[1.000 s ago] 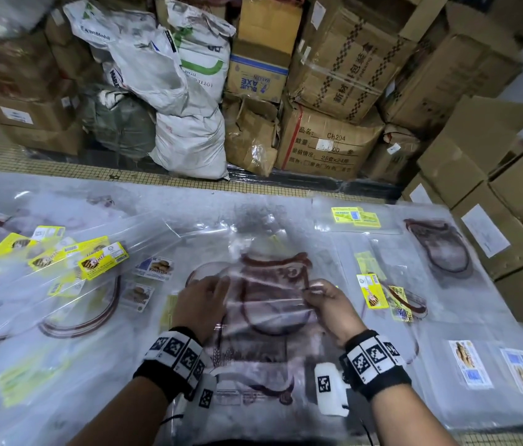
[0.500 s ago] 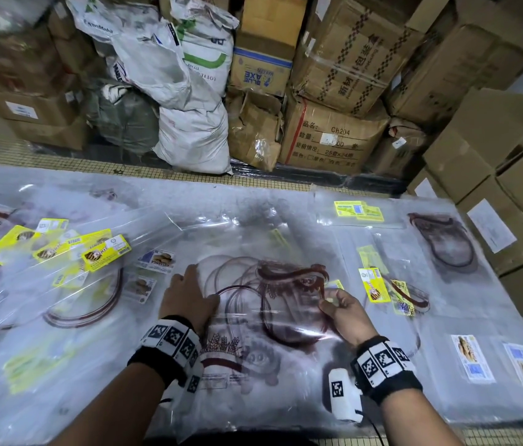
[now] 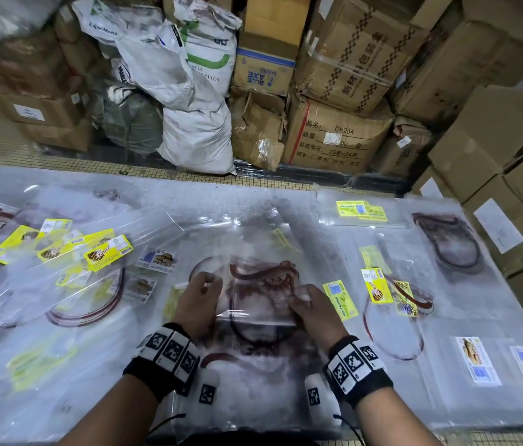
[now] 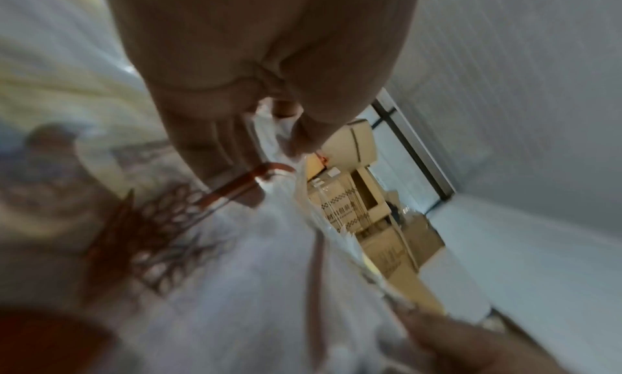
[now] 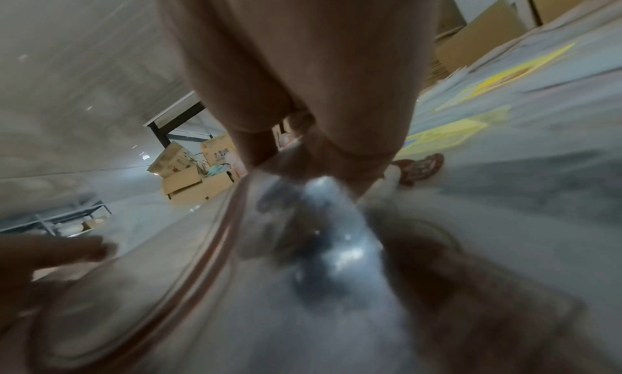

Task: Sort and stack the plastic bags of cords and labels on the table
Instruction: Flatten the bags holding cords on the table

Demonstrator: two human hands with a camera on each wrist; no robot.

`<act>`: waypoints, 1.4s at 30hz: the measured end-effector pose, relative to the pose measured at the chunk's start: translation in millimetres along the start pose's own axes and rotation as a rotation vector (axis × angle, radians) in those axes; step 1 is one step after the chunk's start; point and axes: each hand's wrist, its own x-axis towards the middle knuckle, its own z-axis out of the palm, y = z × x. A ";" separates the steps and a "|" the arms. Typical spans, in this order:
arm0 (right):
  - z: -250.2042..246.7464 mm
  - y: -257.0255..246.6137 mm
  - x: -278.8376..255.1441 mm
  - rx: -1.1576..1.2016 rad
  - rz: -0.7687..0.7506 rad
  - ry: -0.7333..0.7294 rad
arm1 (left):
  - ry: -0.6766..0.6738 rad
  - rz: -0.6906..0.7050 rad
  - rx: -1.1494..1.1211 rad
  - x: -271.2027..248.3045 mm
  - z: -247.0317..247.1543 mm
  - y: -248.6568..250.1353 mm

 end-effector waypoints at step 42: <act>15.4 -1.1 15.1 0.183 0.071 0.052 | -0.408 -0.171 -0.565 0.7 -10.4 -4.5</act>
